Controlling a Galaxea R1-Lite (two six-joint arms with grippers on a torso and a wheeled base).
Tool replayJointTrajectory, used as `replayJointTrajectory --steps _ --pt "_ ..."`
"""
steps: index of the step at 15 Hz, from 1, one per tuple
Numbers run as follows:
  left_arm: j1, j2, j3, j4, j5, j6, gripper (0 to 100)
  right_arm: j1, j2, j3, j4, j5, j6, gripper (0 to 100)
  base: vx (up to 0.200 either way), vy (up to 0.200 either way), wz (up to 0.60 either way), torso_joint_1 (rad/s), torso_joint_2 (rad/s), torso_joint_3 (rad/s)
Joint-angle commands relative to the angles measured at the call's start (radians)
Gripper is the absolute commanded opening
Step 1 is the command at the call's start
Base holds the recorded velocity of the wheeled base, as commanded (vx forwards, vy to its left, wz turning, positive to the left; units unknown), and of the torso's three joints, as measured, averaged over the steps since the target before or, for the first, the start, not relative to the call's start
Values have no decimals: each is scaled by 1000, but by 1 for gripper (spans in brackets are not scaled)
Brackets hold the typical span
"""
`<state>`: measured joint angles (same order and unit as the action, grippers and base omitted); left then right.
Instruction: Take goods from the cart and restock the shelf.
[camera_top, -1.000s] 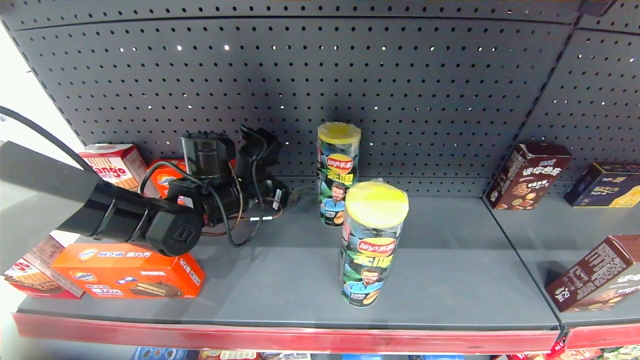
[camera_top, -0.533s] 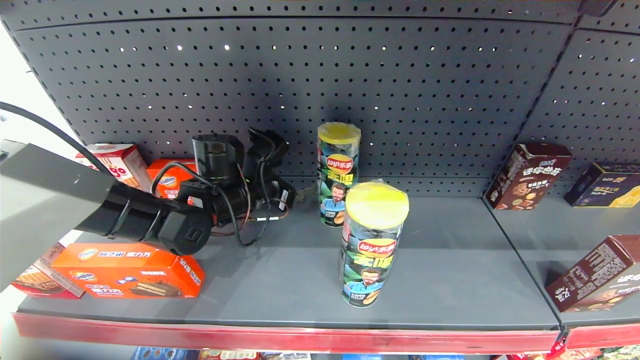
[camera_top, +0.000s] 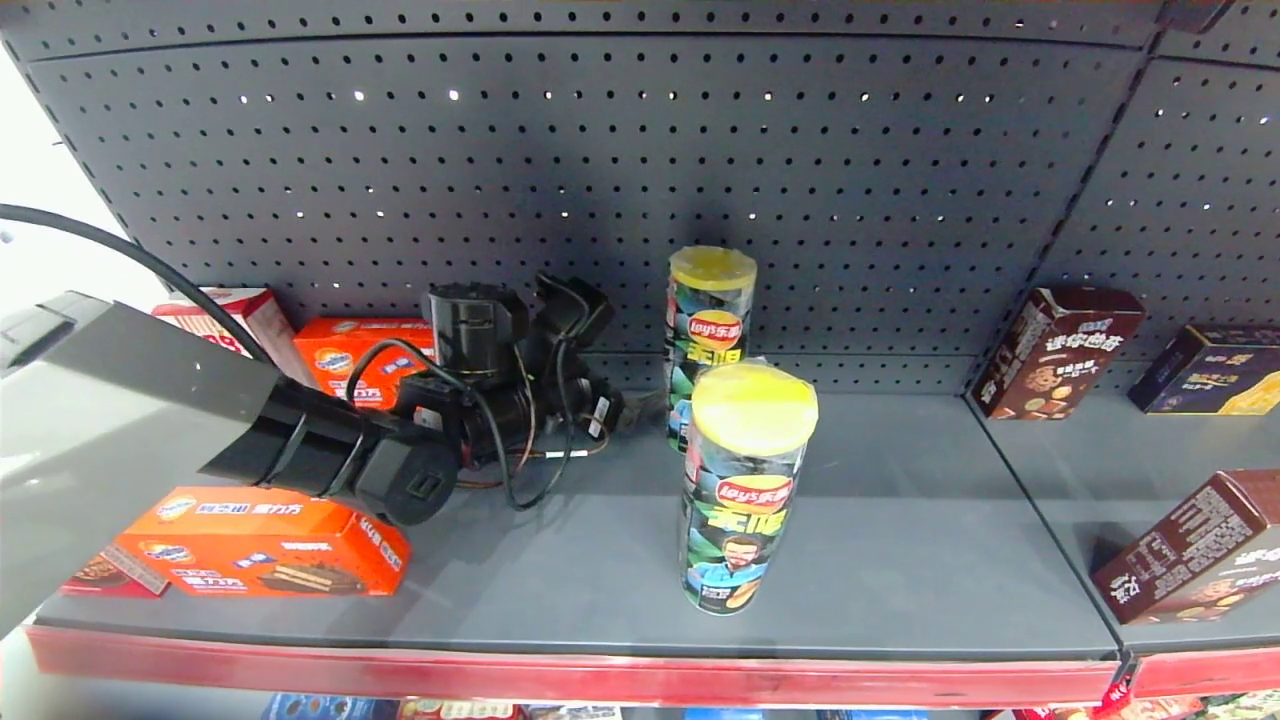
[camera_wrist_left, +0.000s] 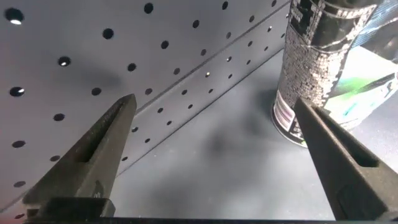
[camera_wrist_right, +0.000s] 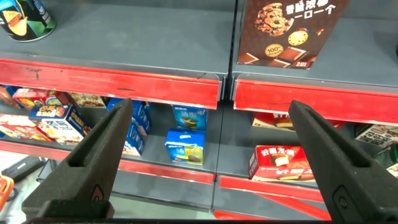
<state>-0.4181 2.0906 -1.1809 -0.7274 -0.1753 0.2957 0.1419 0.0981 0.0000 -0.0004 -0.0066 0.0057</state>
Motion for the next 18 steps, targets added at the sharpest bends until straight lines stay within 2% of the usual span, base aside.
replayJointTrajectory --steps 1,4,5,8,10,11,12,13,14,15,16,17,18 --pt "-2 2 0 -3 0 0 100 1 2 0 0 -1 0 100 0 0 0 0 0 0" --pt "18 -26 6 -1 7 2 100 1 2 0 -1 -1 0 100 0 0 0 0 0 0" --pt "47 -89 17 13 7 3 100 1 2 0 -1 -1 0 100 0 0 0 0 0 0" --pt "55 -245 46 89 28 3 100 1 2 0 -1 0 0 100 0 0 0 0 0 0" --pt "51 -382 119 92 43 -4 100 1 2 0 0 -1 0 100 0 0 0 0 0 0" --pt "45 -435 152 91 71 -12 100 1 2 0 0 -1 0 100 0 0 0 0 0 0" --pt "19 -558 236 91 149 -33 100 1 2 0 -1 -1 0 100 0 0 0 0 0 0" --pt "-5 -644 297 89 191 -53 100 1 0 0 -1 -1 0 100 0 0 0 0 0 0" --pt "-7 -768 412 83 224 -66 100 1 2 0 -1 0 0 100 0 0 0 0 0 0" --pt "-1 -909 527 91 243 -69 100 1 0 0 0 -1 0 100 0 0 0 0 0 0" --pt "-13 -1063 636 92 249 -86 100 1 2 0 0 0 0 100 0 0 0 0 0 0" --pt "-10 -1179 719 100 254 -95 100 1 2 0 0 -1 0 100 0 0 0 0 0 0" --pt "-7 -1247 762 118 254 -95 100 1 2 0 0 -1 0 100 0 0 0 0 0 0"
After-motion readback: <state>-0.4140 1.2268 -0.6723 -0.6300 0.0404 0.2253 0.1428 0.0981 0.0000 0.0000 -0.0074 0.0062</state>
